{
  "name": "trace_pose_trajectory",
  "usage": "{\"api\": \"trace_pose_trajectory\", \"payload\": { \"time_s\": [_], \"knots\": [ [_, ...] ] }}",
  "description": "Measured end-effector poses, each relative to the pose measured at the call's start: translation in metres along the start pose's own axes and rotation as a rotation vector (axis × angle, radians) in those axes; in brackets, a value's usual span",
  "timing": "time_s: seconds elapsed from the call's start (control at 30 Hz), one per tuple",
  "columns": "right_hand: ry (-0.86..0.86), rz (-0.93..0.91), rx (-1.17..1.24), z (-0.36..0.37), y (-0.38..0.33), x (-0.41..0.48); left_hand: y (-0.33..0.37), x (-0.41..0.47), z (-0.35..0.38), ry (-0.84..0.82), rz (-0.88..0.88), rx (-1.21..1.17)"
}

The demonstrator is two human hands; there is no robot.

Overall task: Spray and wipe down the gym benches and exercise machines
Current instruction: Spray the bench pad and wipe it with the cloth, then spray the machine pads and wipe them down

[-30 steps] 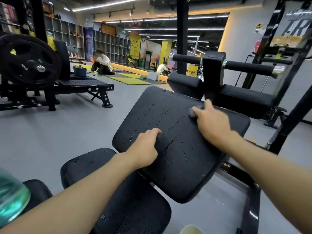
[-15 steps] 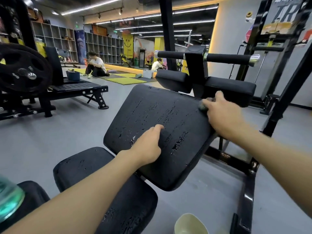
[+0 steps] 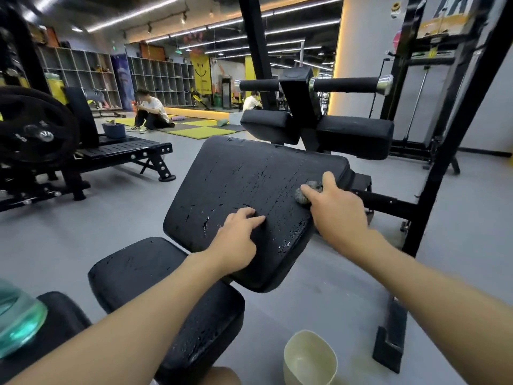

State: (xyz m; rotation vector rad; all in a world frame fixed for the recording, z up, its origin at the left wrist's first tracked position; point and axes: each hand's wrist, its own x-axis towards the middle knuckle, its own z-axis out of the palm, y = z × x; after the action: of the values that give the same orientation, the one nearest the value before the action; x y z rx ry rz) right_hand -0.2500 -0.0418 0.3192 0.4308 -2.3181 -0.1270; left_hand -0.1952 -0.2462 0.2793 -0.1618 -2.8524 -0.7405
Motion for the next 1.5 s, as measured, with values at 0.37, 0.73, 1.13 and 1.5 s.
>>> {"api": "trace_pose_trajectory", "payload": {
  "time_s": [0.37,0.73,1.13,1.5],
  "knots": [
    [-0.407,-0.396,0.284,-0.022,-0.099,-0.08,0.0,-0.025,-0.009,-0.014,-0.096,-0.272],
    [-0.333,-0.267,0.727,-0.068,-0.185,-0.012,-0.041,-0.083,-0.101,0.347,-0.281,-0.131],
    [-0.342,-0.508,0.931,-0.12,-0.311,0.019,-0.11,-0.231,-0.189,0.927,-0.75,0.308],
    [-0.532,-0.309,1.015,-0.09,-0.336,0.06,-0.164,-0.21,-0.156,0.795,-0.811,-0.333]
  ]
}}
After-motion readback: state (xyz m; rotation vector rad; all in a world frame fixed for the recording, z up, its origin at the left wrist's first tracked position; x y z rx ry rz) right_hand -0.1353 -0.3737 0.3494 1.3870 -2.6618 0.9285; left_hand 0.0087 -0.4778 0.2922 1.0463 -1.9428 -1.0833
